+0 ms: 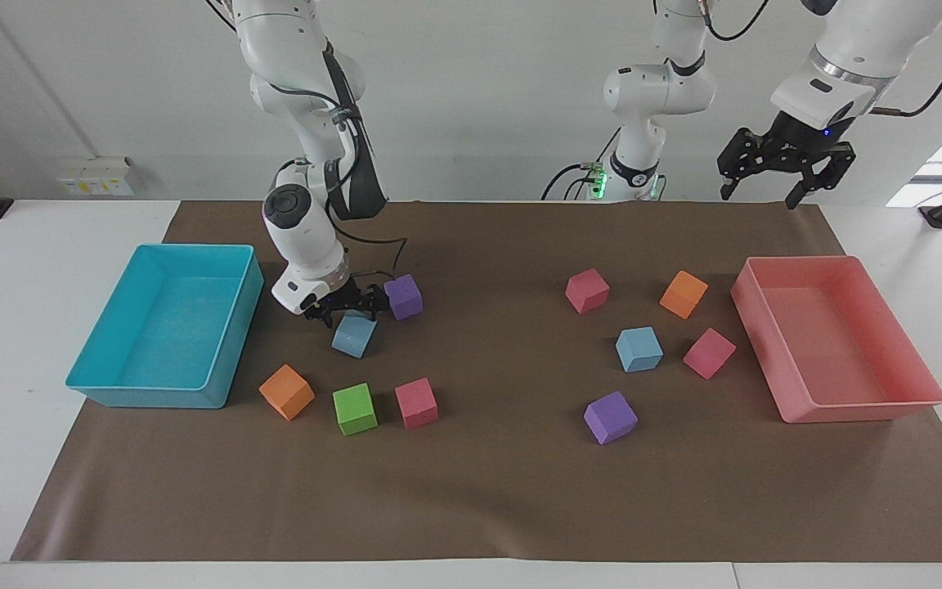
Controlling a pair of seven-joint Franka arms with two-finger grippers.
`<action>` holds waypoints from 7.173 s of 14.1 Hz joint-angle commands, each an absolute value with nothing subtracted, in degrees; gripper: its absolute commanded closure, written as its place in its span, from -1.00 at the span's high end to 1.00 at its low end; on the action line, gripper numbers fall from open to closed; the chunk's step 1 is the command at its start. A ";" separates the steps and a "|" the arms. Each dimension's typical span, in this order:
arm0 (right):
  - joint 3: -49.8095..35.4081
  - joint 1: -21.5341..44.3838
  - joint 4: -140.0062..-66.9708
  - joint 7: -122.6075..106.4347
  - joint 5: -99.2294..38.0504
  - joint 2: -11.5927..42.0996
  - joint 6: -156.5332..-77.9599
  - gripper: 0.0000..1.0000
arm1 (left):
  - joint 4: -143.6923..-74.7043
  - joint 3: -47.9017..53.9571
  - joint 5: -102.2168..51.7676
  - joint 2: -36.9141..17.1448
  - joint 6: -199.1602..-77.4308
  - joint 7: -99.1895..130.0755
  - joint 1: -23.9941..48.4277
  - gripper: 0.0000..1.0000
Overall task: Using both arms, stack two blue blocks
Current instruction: 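Close the right gripper on the blue cube and lift it, then carry the blue cube to the table center and set it down, then hold the right gripper beside the cube while the left gripper reaches the other blue cube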
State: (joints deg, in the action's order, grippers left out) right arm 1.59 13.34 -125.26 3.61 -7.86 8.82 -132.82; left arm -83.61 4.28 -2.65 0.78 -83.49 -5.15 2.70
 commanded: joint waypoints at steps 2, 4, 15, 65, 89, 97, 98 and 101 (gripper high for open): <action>1.76 12.48 -124.98 1.41 -8.96 7.03 -131.57 1.00 | -84.99 4.31 -3.60 2.02 -83.85 -4.48 2.90 1.00; 1.76 12.48 -124.72 1.58 -8.96 6.77 -132.36 1.00 | -85.08 4.31 -3.60 2.02 -83.94 -4.57 2.90 1.00; 1.85 12.48 -127.17 2.46 -9.05 9.84 -137.80 1.00 | -84.99 5.54 -3.60 2.02 -83.76 -4.75 2.90 1.00; 1.32 39.11 -100.54 24.26 -2.37 26.99 -126.74 -1.00 | -85.08 5.71 -3.60 1.93 -86.22 -4.57 2.37 1.00; 1.32 28.13 -107.92 12.27 -26.68 11.60 -129.63 1.00 | -85.17 5.71 -3.60 2.02 -85.52 -4.57 2.81 1.00; 1.32 25.49 -114.87 -7.52 -41.37 12.83 -134.74 -1.00 | -86.83 5.80 -3.60 1.41 -87.53 -4.39 2.99 1.00; 1.32 24.71 -115.83 -10.78 -43.75 13.27 -134.74 -1.00 | -87.97 5.80 -3.60 1.41 -89.80 -4.39 2.99 1.00; 1.32 23.30 -116.72 -20.71 -49.90 15.63 -133.77 -1.00 | -92.01 5.80 -3.60 0.88 -94.11 -3.87 3.51 1.00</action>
